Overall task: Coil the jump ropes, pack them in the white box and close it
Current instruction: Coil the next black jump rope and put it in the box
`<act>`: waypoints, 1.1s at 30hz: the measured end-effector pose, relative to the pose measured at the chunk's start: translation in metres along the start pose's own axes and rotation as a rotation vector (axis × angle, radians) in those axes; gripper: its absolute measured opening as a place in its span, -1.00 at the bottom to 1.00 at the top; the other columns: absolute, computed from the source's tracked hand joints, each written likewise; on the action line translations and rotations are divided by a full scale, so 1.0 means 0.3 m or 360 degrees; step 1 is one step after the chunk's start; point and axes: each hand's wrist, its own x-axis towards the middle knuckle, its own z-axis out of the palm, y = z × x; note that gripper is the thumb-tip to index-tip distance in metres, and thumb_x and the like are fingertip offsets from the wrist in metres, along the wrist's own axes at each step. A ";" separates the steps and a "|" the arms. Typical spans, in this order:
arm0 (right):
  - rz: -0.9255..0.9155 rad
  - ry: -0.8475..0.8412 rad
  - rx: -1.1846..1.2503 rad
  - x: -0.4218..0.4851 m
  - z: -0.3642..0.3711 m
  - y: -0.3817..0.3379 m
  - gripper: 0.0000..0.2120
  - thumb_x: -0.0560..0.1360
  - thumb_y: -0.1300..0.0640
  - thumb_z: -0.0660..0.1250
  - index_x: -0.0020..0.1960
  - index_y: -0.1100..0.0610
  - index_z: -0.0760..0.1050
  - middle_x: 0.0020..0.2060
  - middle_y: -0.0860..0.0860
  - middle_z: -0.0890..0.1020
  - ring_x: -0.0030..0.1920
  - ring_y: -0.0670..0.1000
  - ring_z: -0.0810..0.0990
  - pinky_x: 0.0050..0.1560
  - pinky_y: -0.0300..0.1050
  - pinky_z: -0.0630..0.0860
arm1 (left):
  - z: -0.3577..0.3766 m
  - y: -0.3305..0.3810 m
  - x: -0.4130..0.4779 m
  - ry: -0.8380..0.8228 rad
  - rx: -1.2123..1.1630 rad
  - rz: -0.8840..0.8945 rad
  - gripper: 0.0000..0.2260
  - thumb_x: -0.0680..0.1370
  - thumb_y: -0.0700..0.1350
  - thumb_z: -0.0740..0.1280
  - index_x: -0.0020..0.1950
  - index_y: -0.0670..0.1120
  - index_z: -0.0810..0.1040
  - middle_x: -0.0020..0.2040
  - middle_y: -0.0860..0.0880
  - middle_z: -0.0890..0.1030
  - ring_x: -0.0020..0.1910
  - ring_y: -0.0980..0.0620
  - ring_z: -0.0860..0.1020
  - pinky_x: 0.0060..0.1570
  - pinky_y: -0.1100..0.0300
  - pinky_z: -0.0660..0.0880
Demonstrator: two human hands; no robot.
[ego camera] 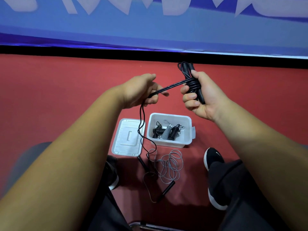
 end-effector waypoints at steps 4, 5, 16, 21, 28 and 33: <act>0.0035 -0.0049 -0.0069 0.002 -0.012 0.004 -0.72 0.65 -0.13 0.30 -0.05 0.07 0.41 -0.27 -0.04 0.45 -0.44 -0.13 0.26 -0.56 -0.29 0.08 | -0.006 0.010 -0.008 0.0065 -0.0153 -0.0011 -0.43 0.71 0.06 -0.13 0.33 -0.25 0.53 -0.29 -0.13 0.44 -0.36 0.00 0.28 -0.22 0.03 0.24; 0.0036 -0.0044 -0.0077 0.004 -0.014 0.005 -0.71 0.64 -0.14 0.32 -0.05 0.08 0.42 -0.27 -0.05 0.45 -0.44 -0.13 0.27 -0.56 -0.29 0.08 | -0.009 0.011 -0.010 0.0066 -0.0238 -0.0006 -0.44 0.71 0.09 -0.13 0.33 -0.24 0.51 -0.28 -0.12 0.45 -0.35 0.00 0.29 -0.22 0.04 0.24; 0.0126 -0.0051 -0.0118 0.007 -0.035 -0.002 -0.70 0.63 -0.15 0.34 -0.02 0.09 0.46 -0.27 -0.06 0.45 -0.45 -0.14 0.29 -0.54 -0.29 0.08 | -0.017 -0.024 -0.028 0.0009 0.0075 0.0247 -0.75 0.73 -0.19 0.23 0.31 -0.14 0.65 -0.17 -0.05 0.58 -0.18 0.02 0.43 -0.06 0.18 0.41; 0.0320 -0.0318 -0.0223 -0.027 -0.026 0.014 -0.70 0.62 -0.14 0.32 0.04 0.11 0.46 -0.27 -0.06 0.44 -0.49 -0.16 0.28 -0.59 -0.32 0.11 | -0.015 -0.042 -0.019 0.0138 0.0545 0.0184 -0.80 0.70 -0.23 0.30 0.21 -0.08 0.70 -0.02 -0.09 0.76 -0.12 0.03 0.66 0.17 0.00 0.60; 0.0707 -0.0784 -0.0494 -0.065 -0.025 0.038 -0.50 0.56 -0.12 0.30 0.33 0.19 0.61 -0.33 -0.04 0.38 -0.52 -0.16 0.25 -0.60 -0.32 0.09 | -0.003 -0.028 -0.031 0.0092 0.0333 0.0218 -0.77 0.66 -0.27 0.34 0.13 0.00 0.73 0.03 -0.08 0.76 -0.01 0.05 0.69 0.25 -0.01 0.56; 0.0862 -0.1244 -0.0685 -0.058 -0.036 0.049 -0.50 0.62 -0.08 0.26 0.50 0.06 0.51 -0.31 -0.01 0.43 -0.47 -0.12 0.27 -0.55 -0.26 0.13 | 0.003 0.000 -0.052 0.0024 0.0342 0.0243 -0.77 0.62 -0.41 0.25 0.13 -0.22 0.66 -0.12 -0.04 0.70 -0.16 0.09 0.62 -0.03 0.20 0.59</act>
